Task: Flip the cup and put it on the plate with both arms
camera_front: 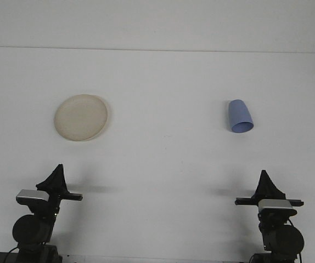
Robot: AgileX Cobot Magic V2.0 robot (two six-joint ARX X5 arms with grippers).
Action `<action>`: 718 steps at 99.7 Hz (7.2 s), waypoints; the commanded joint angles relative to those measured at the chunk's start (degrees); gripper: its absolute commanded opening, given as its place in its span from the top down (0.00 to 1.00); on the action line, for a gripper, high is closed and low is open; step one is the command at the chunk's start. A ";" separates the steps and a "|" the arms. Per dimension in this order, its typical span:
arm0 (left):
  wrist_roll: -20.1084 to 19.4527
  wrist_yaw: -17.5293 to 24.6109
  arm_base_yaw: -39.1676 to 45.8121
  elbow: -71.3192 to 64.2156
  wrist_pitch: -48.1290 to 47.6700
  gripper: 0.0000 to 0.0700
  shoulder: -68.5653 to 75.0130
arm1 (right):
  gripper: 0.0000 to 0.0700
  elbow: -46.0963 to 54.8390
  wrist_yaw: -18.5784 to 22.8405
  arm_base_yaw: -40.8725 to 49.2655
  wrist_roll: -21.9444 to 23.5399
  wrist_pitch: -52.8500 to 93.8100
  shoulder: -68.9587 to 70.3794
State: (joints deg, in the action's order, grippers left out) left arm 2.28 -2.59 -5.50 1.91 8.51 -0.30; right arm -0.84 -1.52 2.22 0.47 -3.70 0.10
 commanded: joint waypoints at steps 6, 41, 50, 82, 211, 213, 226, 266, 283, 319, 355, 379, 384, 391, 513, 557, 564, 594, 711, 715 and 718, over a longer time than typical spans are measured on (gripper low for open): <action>-0.09 0.22 -0.04 -1.11 0.57 0.98 0.11 | 1.00 0.07 0.00 0.02 1.03 -0.61 -0.02; -0.11 0.24 -0.04 -1.11 0.57 0.98 0.11 | 1.00 -9.51 -0.02 0.02 1.27 8.26 0.57; -0.09 0.22 -0.04 -1.11 0.57 0.98 0.11 | 1.00 -14.93 -0.02 0.02 1.29 14.99 2.49; -0.09 0.24 -0.04 -1.11 0.57 0.98 0.11 | 1.00 -35.28 0.42 0.02 2.89 36.13 19.58; -0.09 0.22 -0.04 -1.11 0.57 0.98 0.11 | 0.31 -47.36 3.08 -0.04 2.99 35.15 46.77; -0.09 0.22 -0.04 -1.11 0.57 0.98 0.11 | 0.31 -47.34 2.95 -0.04 2.67 33.90 47.91; -0.11 0.24 -0.04 -1.11 0.57 0.98 0.11 | 0.31 -47.17 2.97 -0.04 2.23 24.85 55.71; -0.09 0.22 -0.04 -1.11 0.57 0.98 0.11 | 0.31 -47.08 2.99 -3.15 0.11 10.69 74.53; -0.09 0.22 -0.04 -1.11 0.57 0.98 0.11 | 0.31 -47.04 5.11 -5.92 -0.81 5.66 79.95; -0.09 0.22 -0.04 -1.11 0.57 0.98 0.11 | 0.31 -47.04 8.20 -8.39 -3.85 -4.74 90.79; -0.09 0.24 -0.04 -1.11 0.57 0.98 0.11 | 0.32 -47.41 10.56 -9.07 -3.96 -16.61 95.34; -0.09 0.24 -0.04 -1.11 0.57 0.98 0.11 | 0.33 -49.09 12.76 -9.46 -4.42 -18.62 99.73; -0.09 0.24 -0.04 -1.11 0.57 0.98 0.11 | 0.36 -49.53 12.87 -9.46 -4.44 -18.88 100.63; -0.11 0.22 -0.04 -1.11 0.57 0.98 0.11 | 0.46 -49.83 14.19 -9.46 -4.44 -19.87 101.44; -0.09 0.22 -0.04 -1.11 0.57 0.98 0.11 | 0.99 -58.18 1.14 15.87 16.41 46.86 53.62; -0.09 0.22 -0.04 -1.11 0.57 0.98 0.11 | 0.99 -76.67 0.24 36.33 23.78 69.85 73.79; -0.09 0.22 -0.04 -1.11 0.57 0.98 0.11 | 0.99 -79.28 0.66 38.45 23.54 72.13 78.86; -0.09 0.22 -0.04 -1.11 0.57 0.98 0.11 | 0.99 -89.83 1.77 43.54 18.23 80.48 95.82; -0.09 0.22 -0.04 -1.11 0.57 0.98 0.11 | 0.39 -92.19 4.09 43.01 13.81 81.83 105.79; -0.09 0.22 -0.04 -1.11 0.57 0.98 0.11 | 0.36 -92.59 4.59 42.77 13.77 81.83 105.66; -0.11 0.22 -0.04 -1.11 0.57 0.98 0.11 | 0.35 -93.00 4.72 42.75 13.66 81.83 105.57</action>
State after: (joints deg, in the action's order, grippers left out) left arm 2.28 -2.59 -5.50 1.91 8.51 -0.30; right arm -91.66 2.94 44.69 14.37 76.86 104.75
